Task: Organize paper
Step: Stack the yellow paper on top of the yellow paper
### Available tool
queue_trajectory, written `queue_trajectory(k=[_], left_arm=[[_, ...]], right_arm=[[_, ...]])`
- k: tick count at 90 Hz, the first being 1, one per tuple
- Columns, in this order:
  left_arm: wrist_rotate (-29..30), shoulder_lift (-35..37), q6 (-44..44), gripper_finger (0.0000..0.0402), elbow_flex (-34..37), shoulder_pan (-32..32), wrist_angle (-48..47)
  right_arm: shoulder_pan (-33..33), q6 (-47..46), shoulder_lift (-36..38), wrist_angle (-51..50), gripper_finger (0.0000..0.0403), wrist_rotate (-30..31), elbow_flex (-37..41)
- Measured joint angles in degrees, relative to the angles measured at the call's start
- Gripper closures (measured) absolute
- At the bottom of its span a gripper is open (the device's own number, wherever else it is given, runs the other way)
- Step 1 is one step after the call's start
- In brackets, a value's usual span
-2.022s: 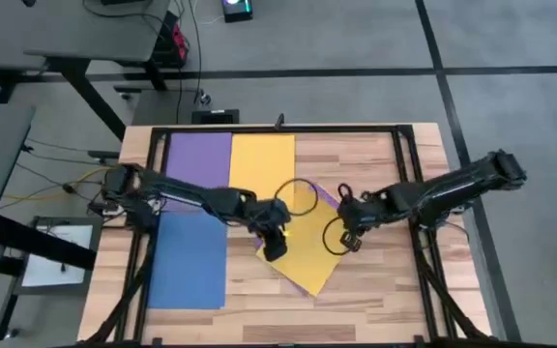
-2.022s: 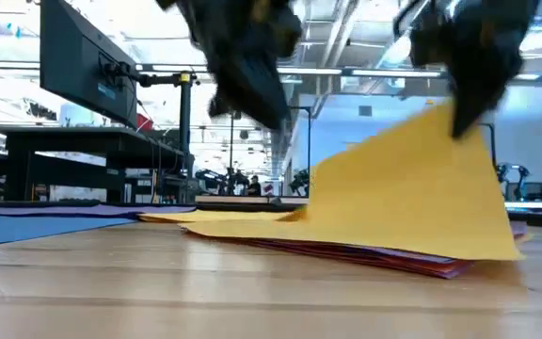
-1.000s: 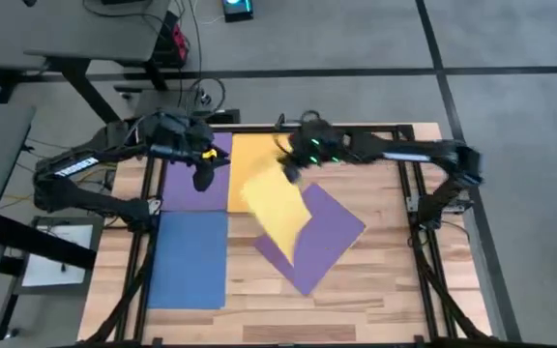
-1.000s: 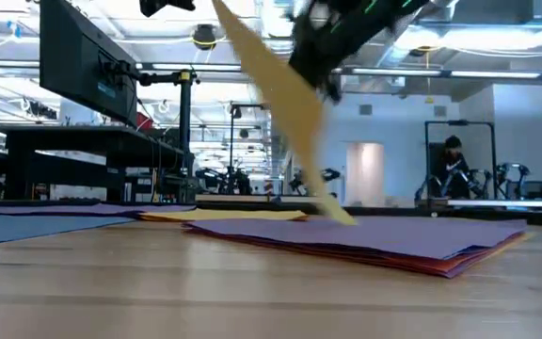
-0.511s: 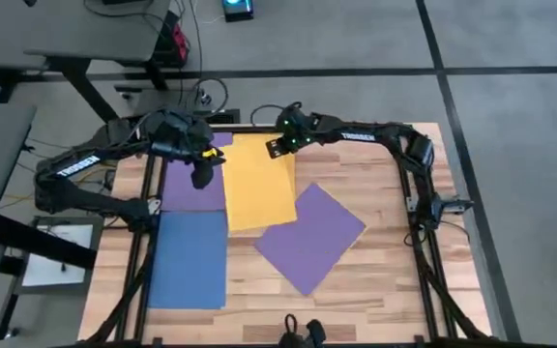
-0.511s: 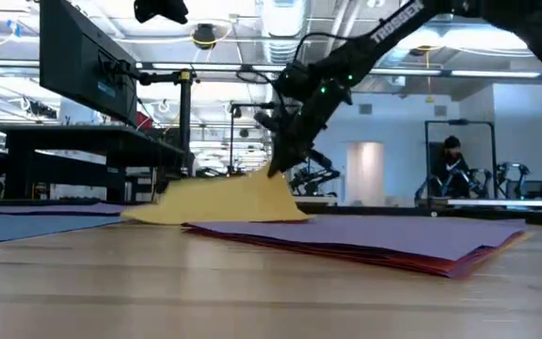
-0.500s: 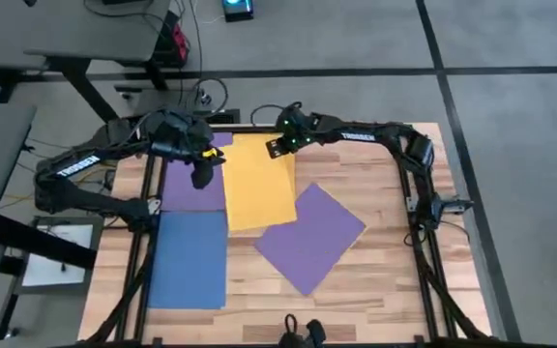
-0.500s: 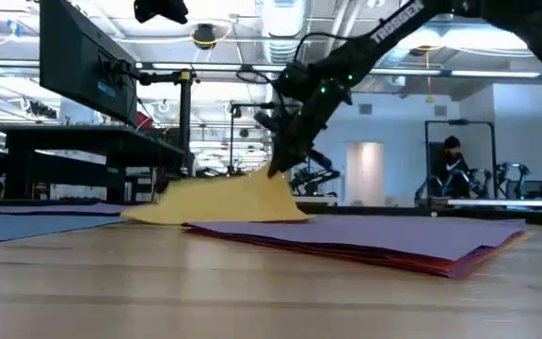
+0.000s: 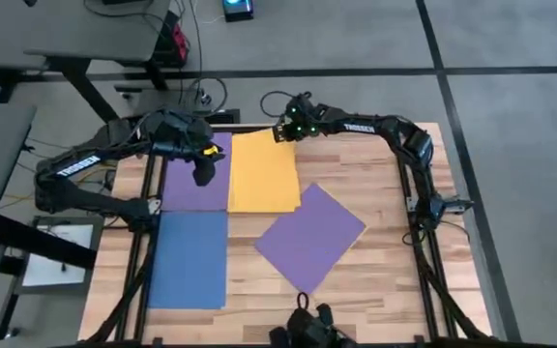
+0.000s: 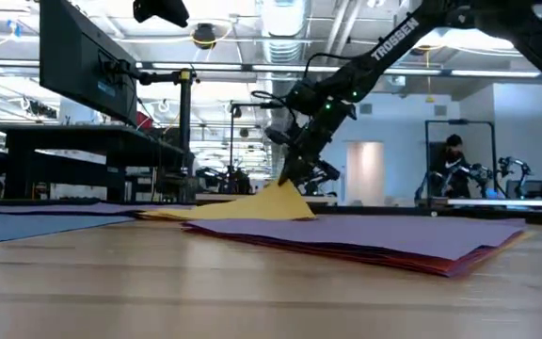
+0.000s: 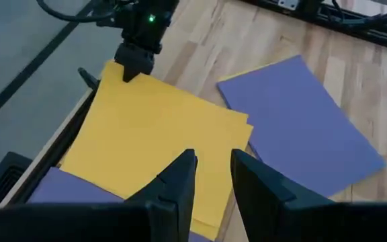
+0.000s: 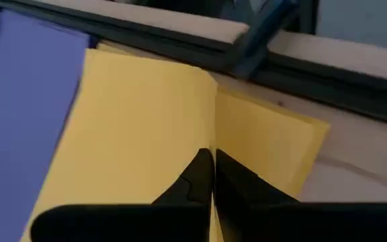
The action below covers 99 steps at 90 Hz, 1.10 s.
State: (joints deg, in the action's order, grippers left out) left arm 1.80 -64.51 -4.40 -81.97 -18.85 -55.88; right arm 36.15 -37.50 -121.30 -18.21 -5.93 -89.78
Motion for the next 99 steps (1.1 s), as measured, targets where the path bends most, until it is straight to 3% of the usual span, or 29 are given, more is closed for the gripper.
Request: queue_trajectory(k=[99], left_arm=[[0.1, 0.0, -2.3, 0.0320, 0.0, 0.0, -1.8]], right_arm=[[-1.8, -16.5, 0.0, 1.5, 0.0401, 3.0, 0.0]])
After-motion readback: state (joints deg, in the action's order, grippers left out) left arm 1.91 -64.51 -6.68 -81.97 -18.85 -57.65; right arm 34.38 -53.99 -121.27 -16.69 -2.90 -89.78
